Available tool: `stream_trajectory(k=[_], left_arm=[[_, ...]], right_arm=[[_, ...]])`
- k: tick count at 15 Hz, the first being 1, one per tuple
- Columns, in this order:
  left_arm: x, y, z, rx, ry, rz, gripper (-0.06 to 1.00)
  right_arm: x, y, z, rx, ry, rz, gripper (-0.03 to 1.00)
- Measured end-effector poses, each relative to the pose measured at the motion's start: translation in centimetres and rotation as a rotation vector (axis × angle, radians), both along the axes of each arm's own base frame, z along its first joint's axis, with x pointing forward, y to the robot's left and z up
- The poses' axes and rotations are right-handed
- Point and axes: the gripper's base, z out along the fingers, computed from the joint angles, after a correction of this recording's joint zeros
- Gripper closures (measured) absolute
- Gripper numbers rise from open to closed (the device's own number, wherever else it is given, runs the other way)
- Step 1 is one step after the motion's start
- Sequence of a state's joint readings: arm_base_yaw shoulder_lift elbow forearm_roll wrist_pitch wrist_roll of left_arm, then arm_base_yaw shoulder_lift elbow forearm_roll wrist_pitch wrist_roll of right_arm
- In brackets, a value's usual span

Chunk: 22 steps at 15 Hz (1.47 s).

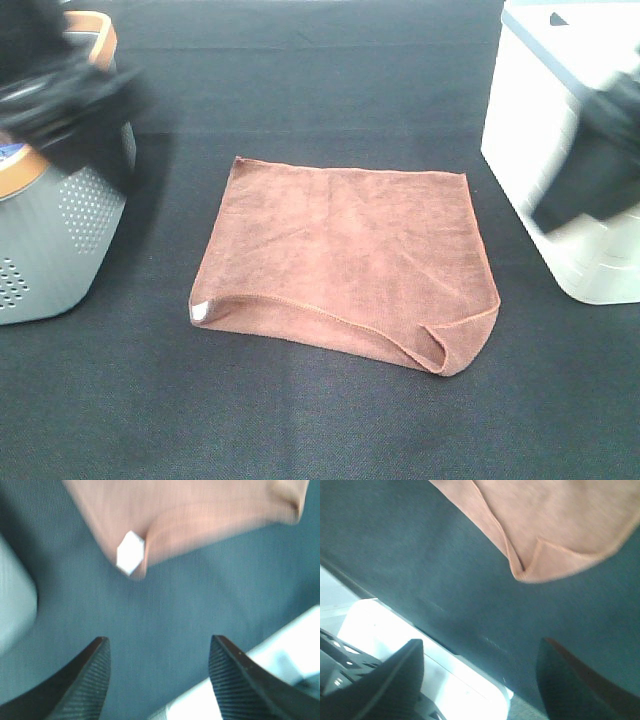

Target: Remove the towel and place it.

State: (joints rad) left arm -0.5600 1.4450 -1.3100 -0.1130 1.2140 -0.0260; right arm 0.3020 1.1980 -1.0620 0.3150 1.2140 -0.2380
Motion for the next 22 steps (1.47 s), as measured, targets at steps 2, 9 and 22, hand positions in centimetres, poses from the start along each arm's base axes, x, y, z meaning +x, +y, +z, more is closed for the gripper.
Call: stream_trajectory(k=[2, 9, 22], left_arm=[[-4.8, 3.1, -0.2, 0.000, -0.011, 0.007, 0.38], [-16.8, 10.7, -5.6, -0.058, -0.108, 0.008, 0.38], [-19.9, 12.8, -5.9, -0.189, -0.454, -0.085, 0.38]], right_arm=[[-4.7, -1.6, -0.7, 0.001, -0.040, -0.013, 0.35], [-14.6, -5.4, -5.7, -0.028, -0.224, -0.020, 0.35], [-17.0, -6.4, -5.4, 0.067, -0.547, -0.067, 0.35]])
